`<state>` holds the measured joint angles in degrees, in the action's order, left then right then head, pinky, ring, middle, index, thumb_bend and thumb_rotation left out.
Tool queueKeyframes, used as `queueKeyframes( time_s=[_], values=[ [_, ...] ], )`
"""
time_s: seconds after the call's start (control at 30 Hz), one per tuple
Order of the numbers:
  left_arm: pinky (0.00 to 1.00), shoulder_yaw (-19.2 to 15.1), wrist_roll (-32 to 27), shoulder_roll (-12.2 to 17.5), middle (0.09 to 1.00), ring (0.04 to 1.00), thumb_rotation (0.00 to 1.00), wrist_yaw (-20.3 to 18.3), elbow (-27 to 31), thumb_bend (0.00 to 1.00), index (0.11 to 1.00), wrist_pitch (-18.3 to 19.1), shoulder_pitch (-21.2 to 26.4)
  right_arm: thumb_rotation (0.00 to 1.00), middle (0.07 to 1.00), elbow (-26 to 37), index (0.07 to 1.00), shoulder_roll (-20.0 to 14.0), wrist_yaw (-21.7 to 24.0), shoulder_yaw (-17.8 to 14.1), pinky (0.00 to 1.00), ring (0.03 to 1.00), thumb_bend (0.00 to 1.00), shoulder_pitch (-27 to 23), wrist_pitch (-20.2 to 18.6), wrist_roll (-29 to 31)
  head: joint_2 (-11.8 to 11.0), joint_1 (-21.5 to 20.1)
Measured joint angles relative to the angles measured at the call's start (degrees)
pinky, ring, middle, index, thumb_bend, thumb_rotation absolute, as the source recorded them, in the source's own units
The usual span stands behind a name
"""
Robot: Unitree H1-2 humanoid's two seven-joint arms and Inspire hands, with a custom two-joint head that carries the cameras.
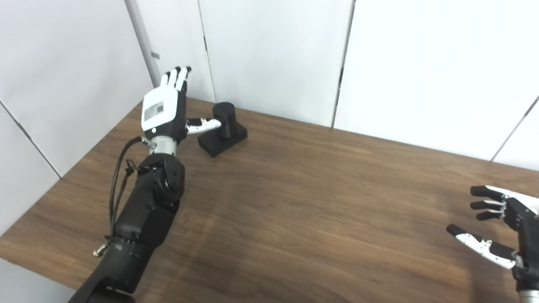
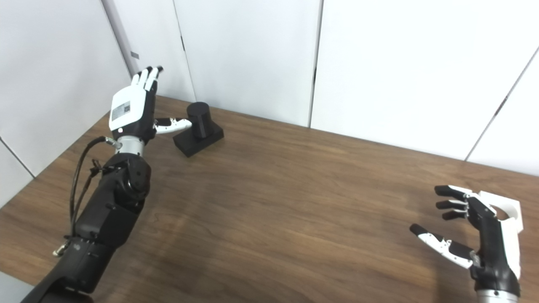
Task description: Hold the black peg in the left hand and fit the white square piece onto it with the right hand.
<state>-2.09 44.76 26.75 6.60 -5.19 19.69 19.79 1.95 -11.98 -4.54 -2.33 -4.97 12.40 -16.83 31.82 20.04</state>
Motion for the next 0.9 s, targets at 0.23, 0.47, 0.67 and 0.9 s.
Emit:
queueKeyframes(
  time_s=[0.23, 0.47, 0.67, 0.9],
  values=[
    [0.87, 2.75, 0.06, 3.89, 1.0, 1.0, 0.66, -7.45, -0.15, 1.0, 0.854, 3.34, 0.8, 0.0, 0.692, 0.1, 0.661, 0.1, -0.01, -0.01, 0.51, 0.603, 0.61, 0.01, -0.43, -0.05, 0.26, -0.35],
    [0.87, 4.52, -0.02, 4.81, 0.999, 1.0, 0.7, -10.19, -1.59, 1.0, 0.828, 4.99, 2.04, 0.0, 0.698, 0.34, 0.665, 0.29, 0.0, -0.02, 0.51, 0.611, 0.6, 0.01, -0.76, -0.13, 0.26, -0.35],
    [0.85, 9.2, 2.57, 6.63, 1.0, 1.0, 0.73, -11.83, -7.43, 1.0, 0.846, 6.14, 4.01, 0.0, 0.692, 0.32, 0.666, 0.26, -0.03, -0.07, 0.5, 0.599, 0.6, 0.09, -0.76, -0.38, 0.62, -0.97],
    [0.93, 12.47, 4.72, 7.89, 1.0, 1.0, 0.68, -12.3, -12.45, 1.0, 0.845, 6.34, 5.9, 0.0, 0.687, 0.1, 0.655, 0.08, -0.05, -0.15, 0.5, 0.594, 0.61, 0.1, -0.64, -0.29, 0.97, -1.05]
  ],
)
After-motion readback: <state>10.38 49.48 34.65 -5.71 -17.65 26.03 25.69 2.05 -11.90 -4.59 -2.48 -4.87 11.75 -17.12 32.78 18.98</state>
